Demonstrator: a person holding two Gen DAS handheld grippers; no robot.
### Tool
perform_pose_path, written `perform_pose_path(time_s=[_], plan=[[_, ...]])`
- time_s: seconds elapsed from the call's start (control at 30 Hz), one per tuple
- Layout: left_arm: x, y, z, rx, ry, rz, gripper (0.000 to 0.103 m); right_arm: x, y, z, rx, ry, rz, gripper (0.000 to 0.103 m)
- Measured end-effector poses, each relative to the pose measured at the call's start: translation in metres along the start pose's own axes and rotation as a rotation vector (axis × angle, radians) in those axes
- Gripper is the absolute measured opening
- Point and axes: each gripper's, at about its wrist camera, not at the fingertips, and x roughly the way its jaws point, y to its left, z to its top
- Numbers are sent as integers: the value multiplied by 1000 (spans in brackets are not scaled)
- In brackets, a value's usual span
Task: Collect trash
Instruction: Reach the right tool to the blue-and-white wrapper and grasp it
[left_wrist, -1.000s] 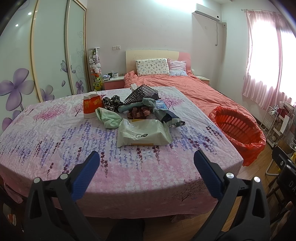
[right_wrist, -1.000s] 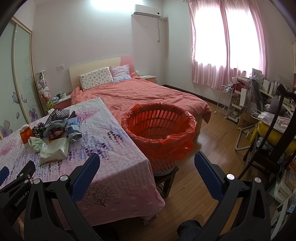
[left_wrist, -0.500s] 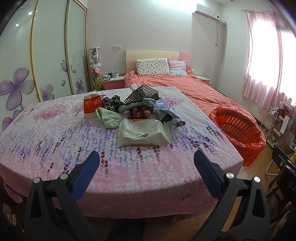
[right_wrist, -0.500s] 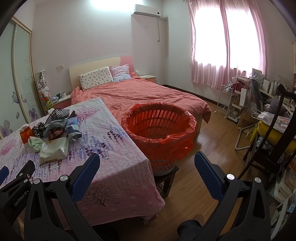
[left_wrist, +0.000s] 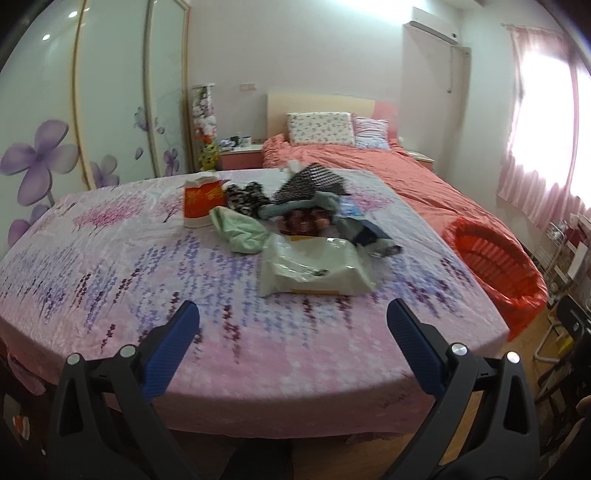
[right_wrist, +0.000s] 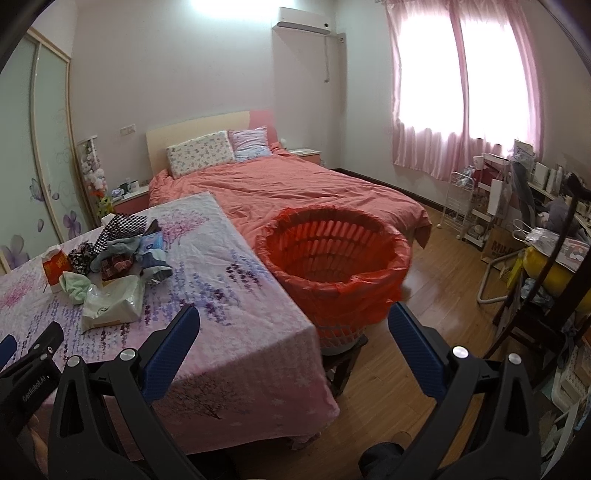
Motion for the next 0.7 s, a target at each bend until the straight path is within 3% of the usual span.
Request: perform_pose_path(time_s=[0.33, 0.43, 0.7], plan=[[44, 62, 29, -71, 18, 85, 99, 42, 52, 14, -63, 52, 121, 100], [63, 82, 38, -82, 33, 109, 99, 57, 71, 21, -85, 75, 187, 95], [121, 105, 68, -72, 92, 79, 99, 116, 120, 40, -106, 181, 304, 79]])
